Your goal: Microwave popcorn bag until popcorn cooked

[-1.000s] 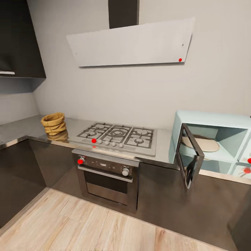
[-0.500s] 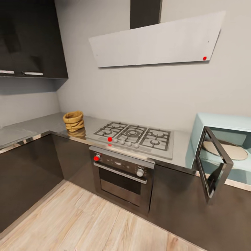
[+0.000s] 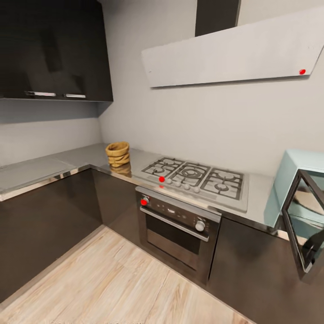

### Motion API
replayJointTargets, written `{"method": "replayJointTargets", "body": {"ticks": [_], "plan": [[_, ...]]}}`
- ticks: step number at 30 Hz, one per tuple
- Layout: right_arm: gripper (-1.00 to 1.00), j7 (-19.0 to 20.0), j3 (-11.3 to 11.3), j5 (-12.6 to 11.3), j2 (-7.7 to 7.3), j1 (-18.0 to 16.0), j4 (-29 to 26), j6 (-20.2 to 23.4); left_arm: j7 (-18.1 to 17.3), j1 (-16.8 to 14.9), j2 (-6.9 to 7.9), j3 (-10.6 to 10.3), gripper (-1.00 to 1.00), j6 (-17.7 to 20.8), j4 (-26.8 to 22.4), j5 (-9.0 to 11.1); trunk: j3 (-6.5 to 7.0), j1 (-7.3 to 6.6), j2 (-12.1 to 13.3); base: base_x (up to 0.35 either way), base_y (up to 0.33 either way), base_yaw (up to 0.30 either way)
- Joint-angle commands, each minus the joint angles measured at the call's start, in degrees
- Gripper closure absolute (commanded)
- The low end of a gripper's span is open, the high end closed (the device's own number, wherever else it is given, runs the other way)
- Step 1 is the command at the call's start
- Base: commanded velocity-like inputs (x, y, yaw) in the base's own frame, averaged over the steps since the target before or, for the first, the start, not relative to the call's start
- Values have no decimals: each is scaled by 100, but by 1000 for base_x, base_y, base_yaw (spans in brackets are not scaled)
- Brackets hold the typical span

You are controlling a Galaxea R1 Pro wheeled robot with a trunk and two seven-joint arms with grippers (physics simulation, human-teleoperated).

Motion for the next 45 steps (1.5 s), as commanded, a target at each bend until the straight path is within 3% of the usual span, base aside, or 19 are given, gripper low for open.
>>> {"method": "replayJointTargets", "body": {"ticks": [1, 12, 19, 25, 45], "plan": [[-100, -18, -47, 60, -1, -7, 16, -33, 4, -2, -2, 11, -100, -30, 2, 35, -5, 0, -3, 0, 0, 284], [-100, -10, -48, 59, 0, -7, 21, -26, 5, -2, -2, 11, -100, -66, 4, 36, -5, 0, -3, 0, 0, 283], [-100, 18, -49, 78, -7, -7, 13, 34, 5, -2, -2, 11, -100, -66, 5, 36, -5, 0, -3, 0, 0, 55], [-100, 46, -39, 296, -10, -7, 13, 36, 5, -2, -2, 6, -100, -57, 10, 33, -5, 0, -3, 13, 10, 1], [-100, 17, -39, 341, -13, -7, 13, 38, -31, 0, 6, 3, -100, 21, 34, 45, -5, 0, -3, 225, 246, 0]]}}
